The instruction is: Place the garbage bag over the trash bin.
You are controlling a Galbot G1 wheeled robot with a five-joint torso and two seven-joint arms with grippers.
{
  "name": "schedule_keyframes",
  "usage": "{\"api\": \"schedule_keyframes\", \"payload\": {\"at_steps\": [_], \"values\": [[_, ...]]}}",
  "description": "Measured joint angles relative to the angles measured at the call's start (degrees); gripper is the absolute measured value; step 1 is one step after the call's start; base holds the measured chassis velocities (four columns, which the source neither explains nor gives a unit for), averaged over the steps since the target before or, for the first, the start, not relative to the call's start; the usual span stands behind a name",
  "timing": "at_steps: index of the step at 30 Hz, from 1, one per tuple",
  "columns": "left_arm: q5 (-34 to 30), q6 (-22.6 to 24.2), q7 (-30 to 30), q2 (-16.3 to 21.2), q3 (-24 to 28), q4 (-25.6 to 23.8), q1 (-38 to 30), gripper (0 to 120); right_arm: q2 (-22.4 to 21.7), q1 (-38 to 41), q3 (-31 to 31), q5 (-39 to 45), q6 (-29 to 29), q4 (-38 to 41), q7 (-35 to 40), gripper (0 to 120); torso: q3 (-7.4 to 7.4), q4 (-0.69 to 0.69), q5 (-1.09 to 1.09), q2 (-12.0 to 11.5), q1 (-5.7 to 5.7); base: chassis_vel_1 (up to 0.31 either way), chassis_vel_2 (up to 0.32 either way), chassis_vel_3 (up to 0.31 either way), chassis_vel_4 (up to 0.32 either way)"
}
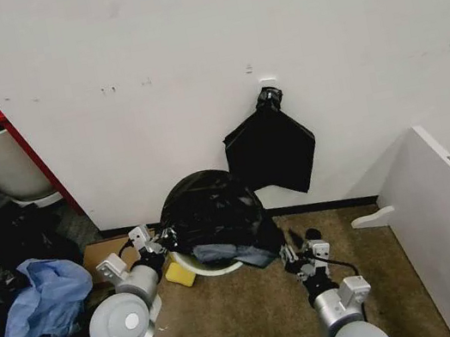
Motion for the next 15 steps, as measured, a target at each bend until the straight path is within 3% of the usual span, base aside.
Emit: {"api": "schedule_keyframes", "payload": {"at_steps": [2, 4, 5, 7, 13, 15], "values": [[0.35, -0.2, -0.05, -0.3, 0.44, 0.61, -0.41, 1, -0.59, -1.33, -0.27, -1.19, -3.24, 2.4, 3.8, 57, 0.0, 0.0, -0.01, 0.0, 0.0, 0.0, 0.0, 0.0, 0.0], [0.82, -0.37, -0.14, -0.77, 1.31, 1.62, -1.51, 1, -1.51, -4.44, -1.33, 0.46, -10.82, 7.86, 11.43, 67, 0.0, -0.01, -0.01, 0.0, 0.0, 0.0, 0.0, 0.0, 0.0], [0.82, -0.37, -0.14, -0.77, 1.31, 1.62, -1.51, 1, -1.51, -4.44, -1.33, 0.46, -10.82, 7.86, 11.43, 67, 0.0, -0.01, -0.01, 0.0, 0.0, 0.0, 0.0, 0.0, 0.0], [1.13, -0.52, -0.41, -0.97, 1.67, 2.18, -2.27, 1, -2.07, -6.29, -1.8, 4.55, -14.55, 11.62, 15.3, 74, 0.0, -0.02, -0.01, 0.0, 0.0, 0.0, 0.0, 0.0, 0.0], [1.88, -0.64, -0.72, -1.38, 2.87, 3.27, -3.95, 1, -2.97, -7.08, -0.28, 29.79, -24.09, 21.78, 23.75, 98, 0.0, 0.0, 0.0, 0.0, 0.0, 0.0, 0.0, 0.0, 0.0], [2.0, -0.64, -0.74, -1.42, 2.94, 3.31, -3.96, 1, -2.98, -6.76, -0.15, 30.19, -24.52, 22.13, 23.26, 99, 0.0, 0.01, 0.0, 0.0, 0.0, 0.0, 0.0, 0.0, 0.0]]}}
